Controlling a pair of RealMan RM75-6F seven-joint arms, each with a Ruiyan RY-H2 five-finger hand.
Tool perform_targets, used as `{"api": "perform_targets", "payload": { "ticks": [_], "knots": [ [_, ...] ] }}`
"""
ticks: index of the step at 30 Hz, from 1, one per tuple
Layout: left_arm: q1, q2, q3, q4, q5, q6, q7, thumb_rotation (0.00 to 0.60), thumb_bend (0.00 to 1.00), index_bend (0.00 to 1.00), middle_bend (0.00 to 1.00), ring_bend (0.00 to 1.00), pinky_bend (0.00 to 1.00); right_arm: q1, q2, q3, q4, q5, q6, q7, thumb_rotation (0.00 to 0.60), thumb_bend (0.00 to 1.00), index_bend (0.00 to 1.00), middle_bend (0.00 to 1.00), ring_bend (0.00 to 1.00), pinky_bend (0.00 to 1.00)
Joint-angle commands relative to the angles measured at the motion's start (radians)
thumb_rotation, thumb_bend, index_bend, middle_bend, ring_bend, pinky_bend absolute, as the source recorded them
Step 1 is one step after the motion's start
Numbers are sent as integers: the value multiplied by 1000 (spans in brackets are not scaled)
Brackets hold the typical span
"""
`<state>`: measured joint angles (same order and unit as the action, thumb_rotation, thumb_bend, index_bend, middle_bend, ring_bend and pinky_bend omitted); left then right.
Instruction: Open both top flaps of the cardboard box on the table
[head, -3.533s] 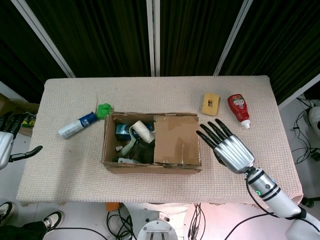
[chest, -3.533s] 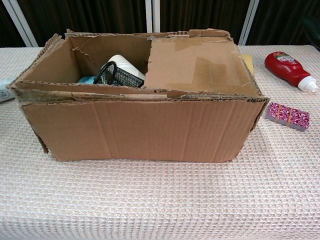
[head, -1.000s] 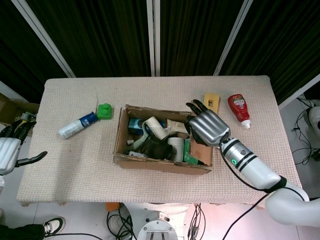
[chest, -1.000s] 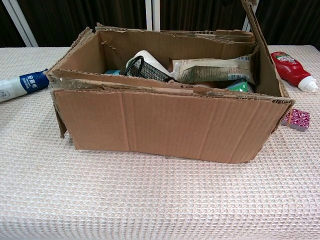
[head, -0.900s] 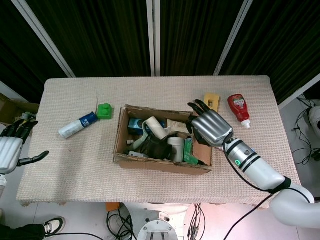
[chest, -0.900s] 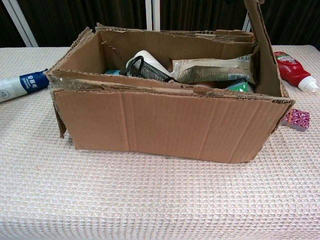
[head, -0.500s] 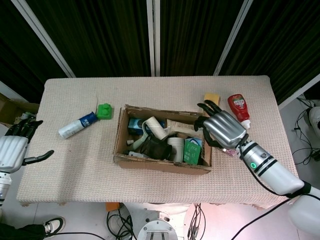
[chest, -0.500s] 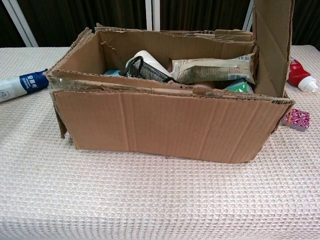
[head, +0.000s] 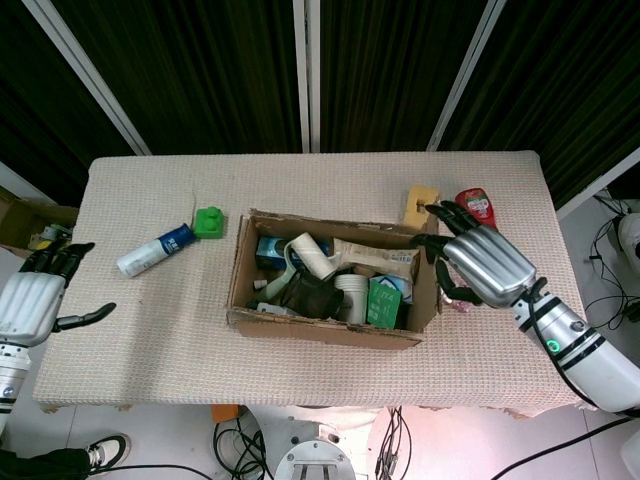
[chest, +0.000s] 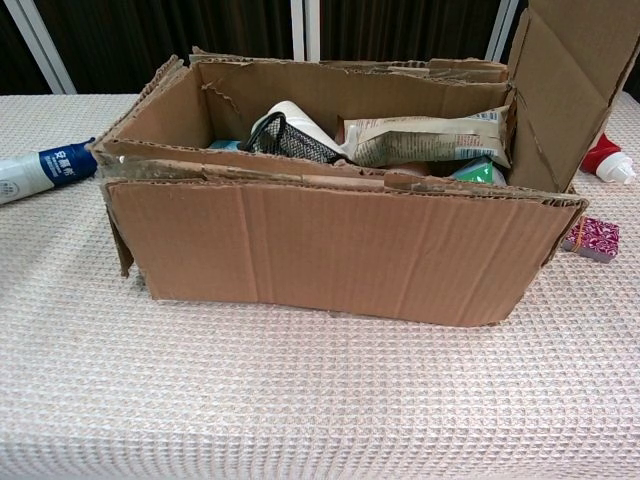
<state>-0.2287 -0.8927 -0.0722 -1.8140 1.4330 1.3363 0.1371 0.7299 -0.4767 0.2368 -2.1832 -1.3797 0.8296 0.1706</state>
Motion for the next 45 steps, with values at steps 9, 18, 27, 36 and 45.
{"api": "perform_targets", "payload": {
  "ticks": [9, 18, 27, 36, 45],
  "knots": [
    [-7, 0, -1, -16, -2, -8, 18, 0, 18, 110, 155, 71, 187, -89, 63, -6, 26, -95, 54, 87, 554, 778, 254, 546, 42, 0],
    [-2, -6, -1, -6, 5, 8, 4, 0, 18, 110, 155, 71, 186, -163, 96, -37, 60, -137, 76, 110, 553, 778, 237, 573, 71, 0],
    [28, -24, 16, 35, 46, 58, -23, 0, 17, 110, 152, 71, 186, -439, -54, -169, 153, -199, 406, -172, 525, 658, 0, 0, 0, 0],
    [92, -89, 47, 145, 132, 178, -64, 0, 0, 101, 113, 64, 186, -737, -520, -219, 567, -55, 786, -253, 522, 535, 0, 0, 0, 0],
    [129, -151, 58, 253, 143, 223, -123, 0, 0, 97, 109, 63, 186, -801, -668, -214, 829, 2, 779, -106, 523, 572, 0, 0, 0, 0]
  ]
}}
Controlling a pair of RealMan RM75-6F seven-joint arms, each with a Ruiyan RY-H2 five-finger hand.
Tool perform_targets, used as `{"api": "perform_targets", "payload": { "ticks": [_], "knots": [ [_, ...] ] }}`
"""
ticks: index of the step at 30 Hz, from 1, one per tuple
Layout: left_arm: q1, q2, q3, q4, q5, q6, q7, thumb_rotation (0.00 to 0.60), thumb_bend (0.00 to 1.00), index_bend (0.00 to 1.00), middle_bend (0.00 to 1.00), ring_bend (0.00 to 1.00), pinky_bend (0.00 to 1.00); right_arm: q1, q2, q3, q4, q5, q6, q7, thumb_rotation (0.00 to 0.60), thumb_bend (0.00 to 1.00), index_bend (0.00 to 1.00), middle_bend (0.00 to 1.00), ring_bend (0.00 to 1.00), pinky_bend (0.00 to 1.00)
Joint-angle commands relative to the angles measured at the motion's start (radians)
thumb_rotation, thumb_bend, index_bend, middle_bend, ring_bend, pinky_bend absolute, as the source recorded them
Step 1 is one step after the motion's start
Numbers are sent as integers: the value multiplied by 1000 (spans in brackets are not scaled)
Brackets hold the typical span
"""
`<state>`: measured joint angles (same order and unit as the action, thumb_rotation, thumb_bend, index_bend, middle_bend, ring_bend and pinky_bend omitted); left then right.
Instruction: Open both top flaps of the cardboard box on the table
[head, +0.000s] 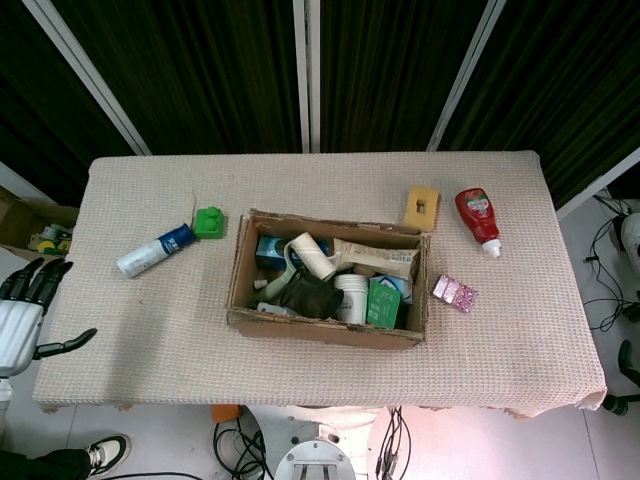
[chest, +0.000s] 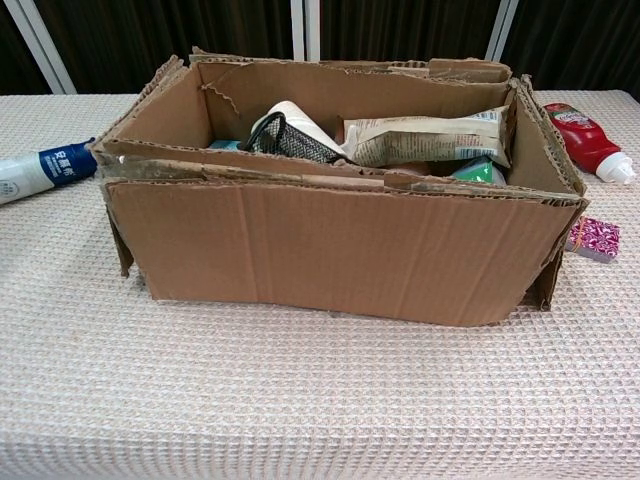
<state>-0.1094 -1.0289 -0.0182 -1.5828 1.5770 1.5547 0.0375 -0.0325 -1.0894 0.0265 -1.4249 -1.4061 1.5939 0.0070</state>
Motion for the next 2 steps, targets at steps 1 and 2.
{"api": "perform_targets", "payload": {
  "ticks": [1, 2],
  "knots": [
    [11, -18, 6, 30, -1, 3, -30, 0, 0, 97, 109, 63, 186, -38, -59, -2, 82, 24, 12, 71, 524, 571, 0, 0, 0, 0],
    [12, -19, 8, 35, -1, 1, -33, 0, 0, 97, 109, 63, 186, -38, -59, -2, 86, 20, 9, 77, 524, 571, 0, 0, 0, 0]
  ]
}}
